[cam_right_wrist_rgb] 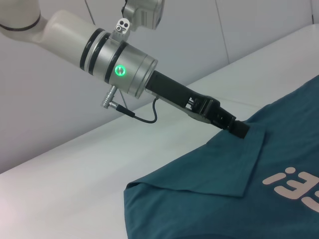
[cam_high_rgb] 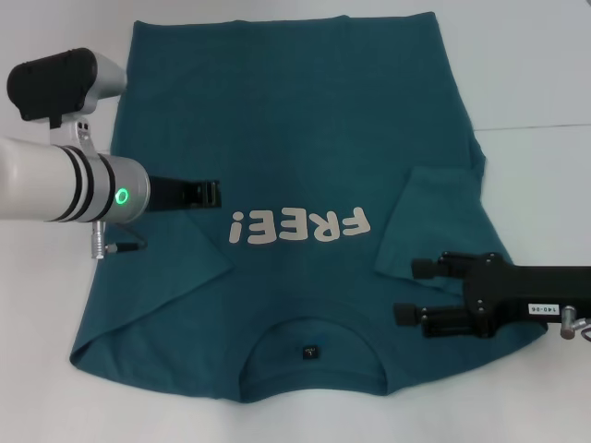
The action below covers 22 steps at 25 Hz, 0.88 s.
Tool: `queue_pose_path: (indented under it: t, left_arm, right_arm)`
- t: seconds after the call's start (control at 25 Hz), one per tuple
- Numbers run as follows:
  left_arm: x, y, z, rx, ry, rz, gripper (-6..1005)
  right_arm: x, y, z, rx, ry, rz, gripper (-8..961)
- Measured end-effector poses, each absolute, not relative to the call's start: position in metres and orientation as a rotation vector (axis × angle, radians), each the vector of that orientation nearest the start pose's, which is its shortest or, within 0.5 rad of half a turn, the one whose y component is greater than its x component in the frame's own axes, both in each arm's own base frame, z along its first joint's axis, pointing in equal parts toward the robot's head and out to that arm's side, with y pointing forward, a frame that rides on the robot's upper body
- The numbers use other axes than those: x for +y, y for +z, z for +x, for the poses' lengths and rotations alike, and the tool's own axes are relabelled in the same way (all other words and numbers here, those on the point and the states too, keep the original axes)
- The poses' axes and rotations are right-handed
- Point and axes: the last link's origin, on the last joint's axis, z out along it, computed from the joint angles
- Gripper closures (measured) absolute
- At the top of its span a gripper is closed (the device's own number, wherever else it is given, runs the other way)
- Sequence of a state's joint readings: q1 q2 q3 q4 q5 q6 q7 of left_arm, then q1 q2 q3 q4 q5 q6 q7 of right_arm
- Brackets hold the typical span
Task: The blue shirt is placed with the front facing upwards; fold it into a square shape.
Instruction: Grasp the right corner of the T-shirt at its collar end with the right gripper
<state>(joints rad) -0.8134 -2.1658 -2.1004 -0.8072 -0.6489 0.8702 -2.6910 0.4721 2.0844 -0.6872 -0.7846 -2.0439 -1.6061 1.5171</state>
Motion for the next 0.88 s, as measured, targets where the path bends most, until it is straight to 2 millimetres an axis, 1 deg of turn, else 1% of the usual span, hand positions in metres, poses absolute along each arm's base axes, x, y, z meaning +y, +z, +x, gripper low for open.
queue_pose_path:
  t: [0.16,0.48,0.68,0.88]
  left_arm:
    - [0.444,-0.036,-0.187,-1.366,-0.260,-2.129,951]
    - [0.444,-0.036,-0.188,-1.361,-0.260,-2.131,873]
    - [0.445,-0.031,-0.191,-1.376,-0.263,-2.118,824]
    - [0.444,-0.028,-0.197,-1.384,-0.268,-2.101,664]
  right_arm:
    - [0.320,0.016,0.272,0.744,0.641,-2.717,39]
    - [0.320,0.017,0.272,0.751,0.641,-2.711,39]
    - [0.325,0.020,0.274,0.782,0.628,-2.683,38]
    - [0.330,0.022,0.275,0.806,0.617,-2.656,38]
